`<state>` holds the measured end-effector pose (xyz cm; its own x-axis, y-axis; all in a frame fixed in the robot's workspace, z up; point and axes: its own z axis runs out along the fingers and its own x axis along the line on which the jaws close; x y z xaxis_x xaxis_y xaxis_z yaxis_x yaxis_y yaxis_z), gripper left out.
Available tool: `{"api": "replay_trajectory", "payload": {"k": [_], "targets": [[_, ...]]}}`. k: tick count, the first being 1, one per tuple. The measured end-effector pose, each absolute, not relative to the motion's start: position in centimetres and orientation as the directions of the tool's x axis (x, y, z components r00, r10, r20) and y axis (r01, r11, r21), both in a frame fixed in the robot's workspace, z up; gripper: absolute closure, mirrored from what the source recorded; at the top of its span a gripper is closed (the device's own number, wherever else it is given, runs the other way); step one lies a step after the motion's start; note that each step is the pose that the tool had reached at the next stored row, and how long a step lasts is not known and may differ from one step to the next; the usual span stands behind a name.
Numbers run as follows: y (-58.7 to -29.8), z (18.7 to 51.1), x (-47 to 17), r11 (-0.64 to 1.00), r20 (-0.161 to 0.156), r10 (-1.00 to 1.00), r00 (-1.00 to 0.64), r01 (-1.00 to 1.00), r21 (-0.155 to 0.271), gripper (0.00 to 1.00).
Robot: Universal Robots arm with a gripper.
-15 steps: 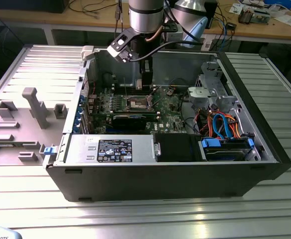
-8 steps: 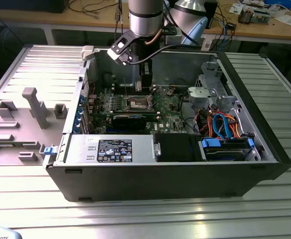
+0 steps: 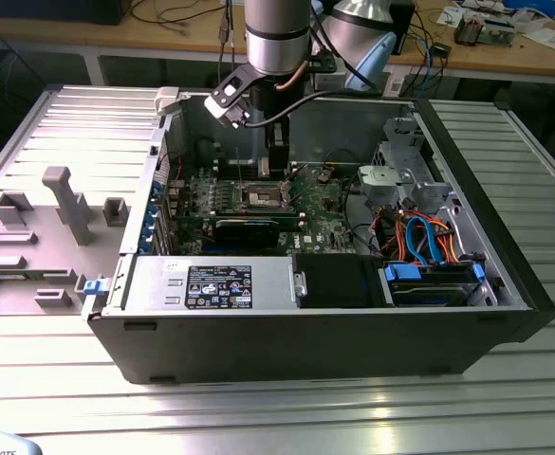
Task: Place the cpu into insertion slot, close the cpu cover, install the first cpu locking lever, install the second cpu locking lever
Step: 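Place the cpu into insertion slot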
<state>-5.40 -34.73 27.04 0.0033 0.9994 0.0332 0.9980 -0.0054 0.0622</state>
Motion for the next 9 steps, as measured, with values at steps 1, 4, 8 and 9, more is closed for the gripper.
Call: {"api": "replay_trajectory", "payload": {"k": [1,4,8,9], "targets": [[-34.73,27.03,-5.4,-0.006,0.033,0.999,0.003,0.998,0.062,0.46],[-34.72,26.91,-5.4,-0.006,0.033,0.999,0.004,0.998,0.062,0.46],[-34.68,26.76,-5.4,-0.006,0.033,0.999,0.004,0.998,0.062,0.46],[-34.68,26.71,-5.39,-0.006,0.033,0.999,0.003,0.998,0.062,0.46]]}}
